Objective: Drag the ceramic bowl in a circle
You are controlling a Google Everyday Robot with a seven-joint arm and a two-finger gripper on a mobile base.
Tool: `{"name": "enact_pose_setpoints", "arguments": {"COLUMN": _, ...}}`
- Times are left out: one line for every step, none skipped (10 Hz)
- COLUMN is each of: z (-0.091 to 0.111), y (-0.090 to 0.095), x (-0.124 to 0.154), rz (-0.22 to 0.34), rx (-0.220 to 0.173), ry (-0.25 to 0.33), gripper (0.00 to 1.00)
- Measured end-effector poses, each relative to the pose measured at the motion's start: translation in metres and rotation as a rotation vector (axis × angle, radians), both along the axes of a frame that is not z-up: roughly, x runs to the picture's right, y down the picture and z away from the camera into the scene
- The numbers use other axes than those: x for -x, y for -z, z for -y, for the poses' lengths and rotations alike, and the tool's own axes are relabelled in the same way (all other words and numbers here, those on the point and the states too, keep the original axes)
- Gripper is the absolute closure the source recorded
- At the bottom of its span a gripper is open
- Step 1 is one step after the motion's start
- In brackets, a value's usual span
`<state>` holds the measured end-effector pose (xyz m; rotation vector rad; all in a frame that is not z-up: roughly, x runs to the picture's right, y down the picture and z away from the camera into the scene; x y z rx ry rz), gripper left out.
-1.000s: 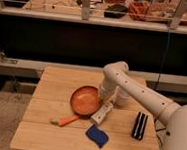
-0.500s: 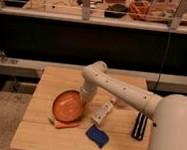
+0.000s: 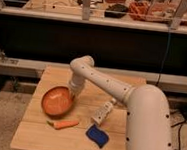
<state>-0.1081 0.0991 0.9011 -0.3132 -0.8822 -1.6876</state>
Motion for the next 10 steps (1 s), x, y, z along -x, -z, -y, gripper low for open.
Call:
{"name": "enact_pose_setpoints", "arguments": {"z": 0.018, "y": -0.019, "x": -0.002, "rz": -0.014, "rx": 0.011, "ry": -0.032, "gripper": 1.0}}
{"name": "enact_pose_setpoints", "arguments": {"z": 0.032, "y": -0.035, "x": -0.006, "rz": -0.03, "rx": 0.02, "ry": -0.062, "gripper": 1.0}}
{"name": "enact_pose_setpoints", "arguments": {"z": 0.042, "y": -0.047, "x": -0.01, "rz": -0.045, "rx": 0.027, "ry": -0.092, "gripper": 1.0}}
{"name": "enact_pose_setpoints", "arguments": {"z": 0.058, "y": -0.066, "x": -0.023, "rz": -0.082, "rx": 0.043, "ry": -0.146, "gripper": 1.0}}
{"name": "enact_pose_setpoints", "arguments": {"z": 0.068, "y": -0.078, "x": -0.041, "rz": -0.115, "rx": 0.05, "ry": -0.185, "gripper": 1.0}}
{"name": "enact_pose_setpoints", "arguments": {"z": 0.074, "y": -0.084, "x": -0.056, "rz": -0.138, "rx": 0.054, "ry": -0.208, "gripper": 1.0}}
{"name": "enact_pose_setpoints", "arguments": {"z": 0.077, "y": -0.088, "x": -0.075, "rz": -0.164, "rx": 0.053, "ry": -0.23, "gripper": 1.0}}
{"name": "enact_pose_setpoints", "arguments": {"z": 0.079, "y": -0.089, "x": -0.1, "rz": -0.197, "rx": 0.051, "ry": -0.261, "gripper": 1.0}}
{"name": "enact_pose_setpoints", "arguments": {"z": 0.078, "y": -0.086, "x": -0.125, "rz": -0.228, "rx": 0.052, "ry": -0.286, "gripper": 1.0}}
{"name": "enact_pose_setpoints", "arguments": {"z": 0.077, "y": -0.083, "x": -0.149, "rz": -0.251, "rx": 0.048, "ry": -0.311, "gripper": 1.0}}
